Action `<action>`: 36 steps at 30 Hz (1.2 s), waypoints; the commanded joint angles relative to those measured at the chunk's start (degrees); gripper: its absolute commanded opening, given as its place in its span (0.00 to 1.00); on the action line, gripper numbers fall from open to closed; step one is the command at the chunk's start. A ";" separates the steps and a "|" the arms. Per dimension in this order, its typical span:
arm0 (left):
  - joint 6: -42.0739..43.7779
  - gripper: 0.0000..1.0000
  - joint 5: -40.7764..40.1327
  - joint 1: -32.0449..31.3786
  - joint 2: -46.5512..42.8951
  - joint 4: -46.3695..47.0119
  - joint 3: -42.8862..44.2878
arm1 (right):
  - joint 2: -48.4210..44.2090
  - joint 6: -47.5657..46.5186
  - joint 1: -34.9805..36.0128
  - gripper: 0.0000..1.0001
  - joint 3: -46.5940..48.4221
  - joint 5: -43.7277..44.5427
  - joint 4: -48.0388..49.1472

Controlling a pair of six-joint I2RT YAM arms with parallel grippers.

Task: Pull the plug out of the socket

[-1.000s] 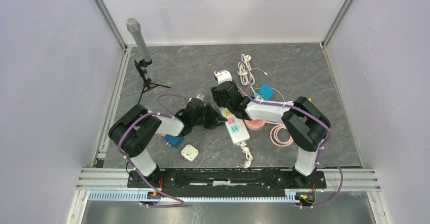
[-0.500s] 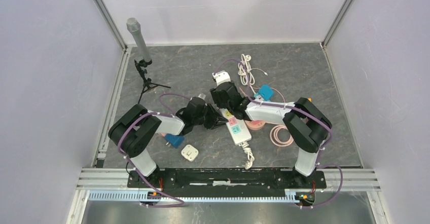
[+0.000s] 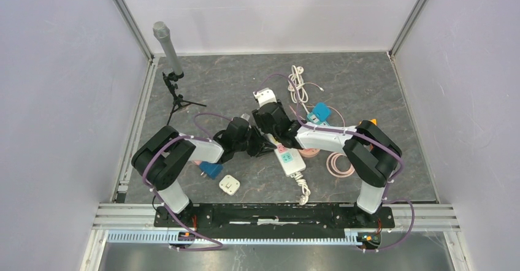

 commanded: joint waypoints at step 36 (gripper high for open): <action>16.97 0.61 -26.07 4.09 -25.50 -47.19 12.58 | -20.05 10.18 -6.91 0.00 -3.07 -20.64 4.03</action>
